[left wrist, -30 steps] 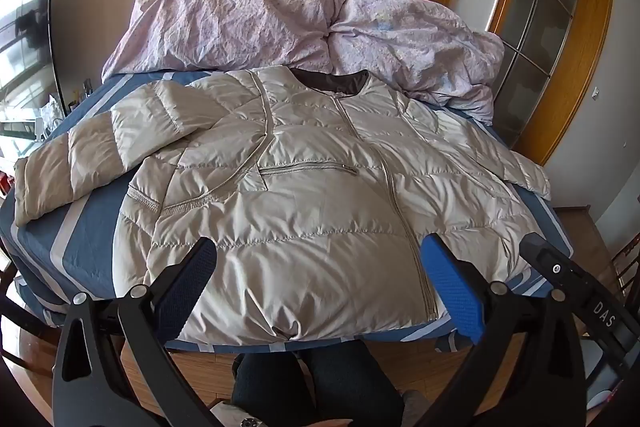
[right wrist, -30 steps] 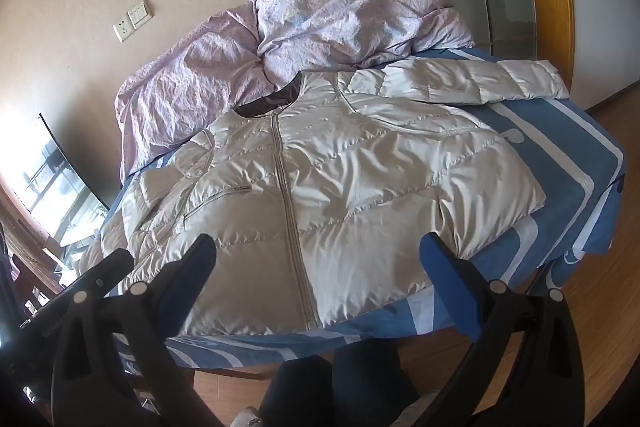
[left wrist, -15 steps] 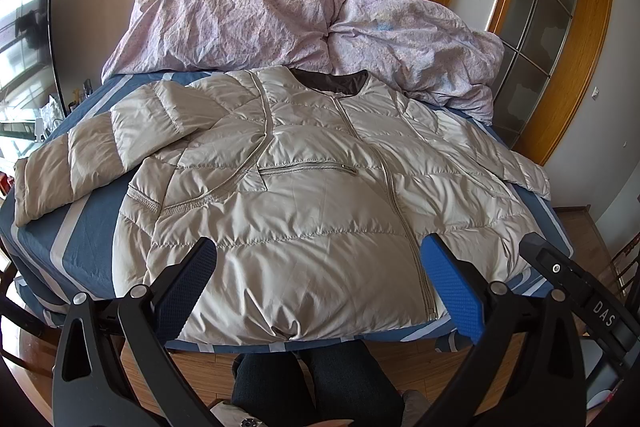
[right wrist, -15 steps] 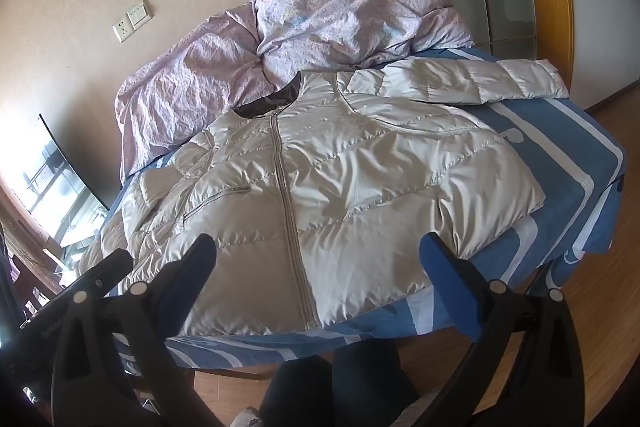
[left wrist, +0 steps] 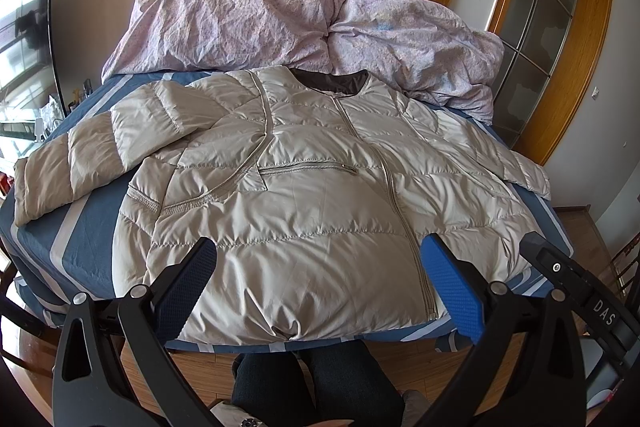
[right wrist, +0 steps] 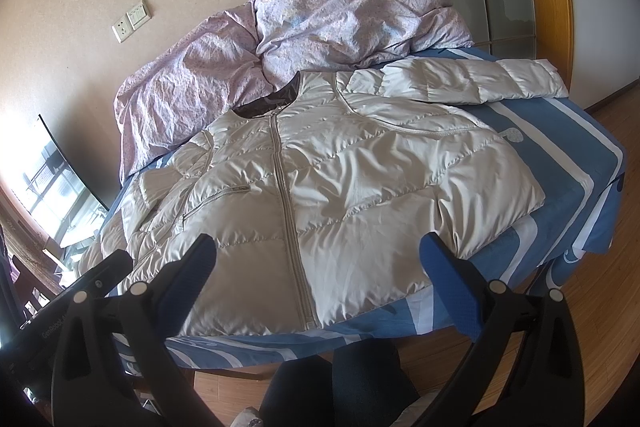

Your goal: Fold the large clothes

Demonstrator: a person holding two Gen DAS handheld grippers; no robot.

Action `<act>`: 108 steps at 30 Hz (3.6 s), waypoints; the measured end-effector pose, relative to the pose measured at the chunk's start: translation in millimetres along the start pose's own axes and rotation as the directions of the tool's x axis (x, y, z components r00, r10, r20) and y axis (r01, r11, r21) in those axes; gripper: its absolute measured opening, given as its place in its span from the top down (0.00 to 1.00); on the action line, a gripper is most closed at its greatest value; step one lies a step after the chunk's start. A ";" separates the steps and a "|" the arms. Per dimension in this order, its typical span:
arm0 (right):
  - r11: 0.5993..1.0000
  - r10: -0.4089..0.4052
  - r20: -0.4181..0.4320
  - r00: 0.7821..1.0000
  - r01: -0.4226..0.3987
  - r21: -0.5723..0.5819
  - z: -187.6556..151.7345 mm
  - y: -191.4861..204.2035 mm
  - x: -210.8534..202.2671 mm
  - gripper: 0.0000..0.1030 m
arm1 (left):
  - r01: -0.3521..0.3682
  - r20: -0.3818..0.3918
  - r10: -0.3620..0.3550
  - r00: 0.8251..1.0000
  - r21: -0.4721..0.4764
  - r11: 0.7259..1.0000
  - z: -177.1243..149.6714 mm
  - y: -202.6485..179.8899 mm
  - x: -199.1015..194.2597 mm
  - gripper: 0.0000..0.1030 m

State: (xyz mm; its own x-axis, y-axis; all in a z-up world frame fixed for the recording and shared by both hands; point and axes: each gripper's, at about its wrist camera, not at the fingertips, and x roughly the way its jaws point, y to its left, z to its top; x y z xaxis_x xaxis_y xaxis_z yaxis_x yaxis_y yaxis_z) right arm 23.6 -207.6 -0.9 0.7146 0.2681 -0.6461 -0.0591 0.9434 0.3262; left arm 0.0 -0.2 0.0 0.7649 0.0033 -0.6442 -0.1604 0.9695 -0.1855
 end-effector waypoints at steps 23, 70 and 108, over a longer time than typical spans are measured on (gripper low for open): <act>1.000 0.001 -0.001 1.000 -0.001 0.001 0.3 -2.8 -0.1 0.02 | 0.000 0.001 0.000 1.000 0.000 1.000 0.0 0.0 0.0 0.01; 0.984 -0.061 0.035 0.998 0.054 0.167 77.2 -105.9 53.4 0.02 | 0.047 -0.034 -0.048 0.998 -0.046 0.998 23.4 25.9 33.1 0.01; 0.672 -0.349 -0.070 0.935 0.301 0.676 208.3 -346.7 193.0 0.92 | 0.096 0.147 -0.079 0.986 -0.108 0.990 66.3 81.2 99.7 0.01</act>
State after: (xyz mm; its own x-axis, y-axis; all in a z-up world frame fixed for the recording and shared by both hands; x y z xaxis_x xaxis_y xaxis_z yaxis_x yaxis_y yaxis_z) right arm 327.1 -523.6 -95.0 0.6400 -0.0651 -0.7656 0.6470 0.5833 0.4912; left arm 104.5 95.1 -30.0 0.8583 -0.0378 -0.5117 -0.1528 0.9332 -0.3253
